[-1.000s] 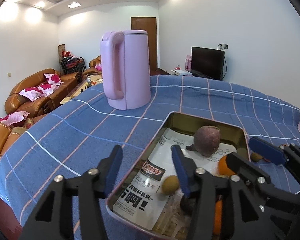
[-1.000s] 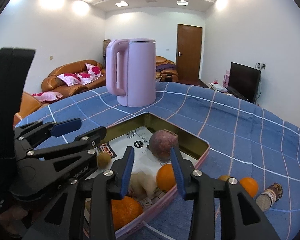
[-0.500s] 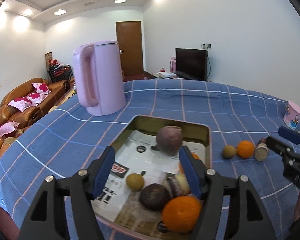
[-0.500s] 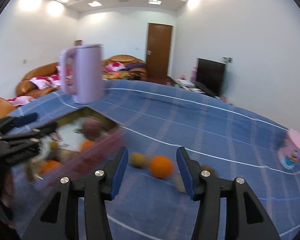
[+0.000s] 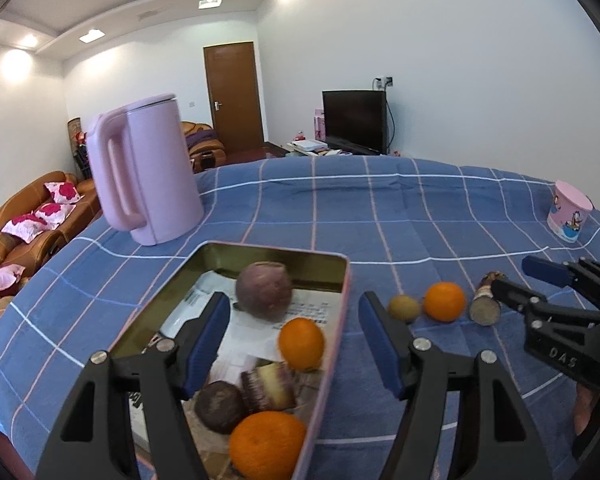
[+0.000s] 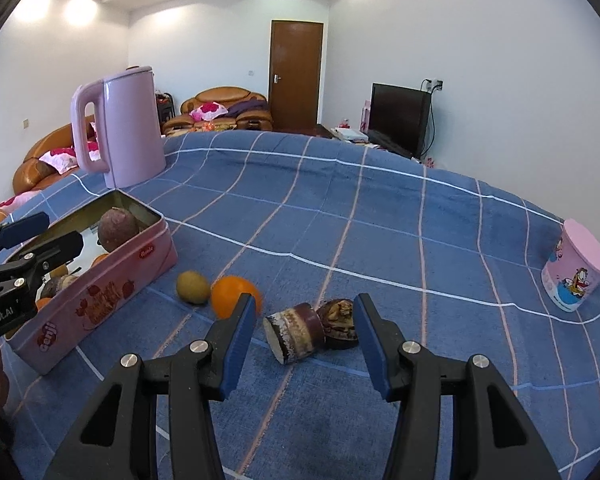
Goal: Organize fruits
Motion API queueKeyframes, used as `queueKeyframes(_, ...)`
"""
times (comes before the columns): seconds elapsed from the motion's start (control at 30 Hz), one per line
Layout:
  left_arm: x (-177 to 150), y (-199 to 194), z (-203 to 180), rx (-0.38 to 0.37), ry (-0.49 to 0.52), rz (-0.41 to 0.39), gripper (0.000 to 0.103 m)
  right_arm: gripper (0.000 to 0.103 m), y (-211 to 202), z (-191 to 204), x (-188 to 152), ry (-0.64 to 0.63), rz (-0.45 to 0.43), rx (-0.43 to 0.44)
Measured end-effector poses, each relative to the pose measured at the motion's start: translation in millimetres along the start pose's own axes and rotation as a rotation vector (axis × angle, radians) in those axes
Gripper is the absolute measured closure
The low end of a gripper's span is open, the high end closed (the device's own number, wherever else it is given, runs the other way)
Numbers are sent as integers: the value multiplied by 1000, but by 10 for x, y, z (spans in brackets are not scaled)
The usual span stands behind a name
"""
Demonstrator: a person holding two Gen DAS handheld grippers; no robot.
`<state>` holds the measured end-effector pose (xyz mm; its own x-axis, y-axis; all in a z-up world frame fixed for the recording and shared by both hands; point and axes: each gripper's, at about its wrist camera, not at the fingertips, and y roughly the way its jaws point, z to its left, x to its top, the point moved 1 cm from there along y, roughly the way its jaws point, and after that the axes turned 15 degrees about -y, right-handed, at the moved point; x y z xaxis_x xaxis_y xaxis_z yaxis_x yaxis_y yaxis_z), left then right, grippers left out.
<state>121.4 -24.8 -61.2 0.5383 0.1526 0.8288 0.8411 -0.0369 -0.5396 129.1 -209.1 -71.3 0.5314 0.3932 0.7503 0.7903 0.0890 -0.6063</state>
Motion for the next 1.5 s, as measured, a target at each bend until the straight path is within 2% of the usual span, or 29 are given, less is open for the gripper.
queueKeyframes(0.3, -18, 94, -175, -8, 32, 26, 34, 51, 190, 0, -17, -3, 75, 82)
queueKeyframes(0.37, -19, 103, -203, -12, 35, 32, 34, 55, 238, 6, -18, -1, 94, 104)
queueKeyframes(0.43, -18, 110, -231, -13, 40, 32, 34, 66, 268, 6, -23, 1, 107, 110)
queueKeyframes(0.57, -15, 116, -284, -19, 44, 38, 34, 67, 230, 52, -18, -19, 95, 102)
queueKeyframes(0.67, -28, 133, -367, -31, 54, 48, 34, 68, 120, 31, -24, -13, 54, 60)
queueKeyframes(0.77, -55, 181, -469, -45, 67, 68, 34, 68, 16, -83, -60, 46, 19, 1)
queueKeyframes(1.03, -96, 358, -829, -96, 116, 137, 34, 68, -99, -436, -192, 168, 26, -139)
queueKeyframes(1.23, -139, 550, -1059, -129, 145, 216, 34, 67, -184, -586, -273, 223, 6, -141)
queueKeyframes(1.37, -171, 664, -1155, -119, 165, 242, 36, 67, -195, -590, -267, 224, -5, -138)
queueKeyframes(1.43, -179, 700, -1189, -124, 169, 258, 49, 67, -203, -576, -267, 218, -5, -136)
queueKeyframes(1.5, -211, 736, -1243, -126, 190, 277, 49, 67, -187, -553, -265, 214, -2, -132)
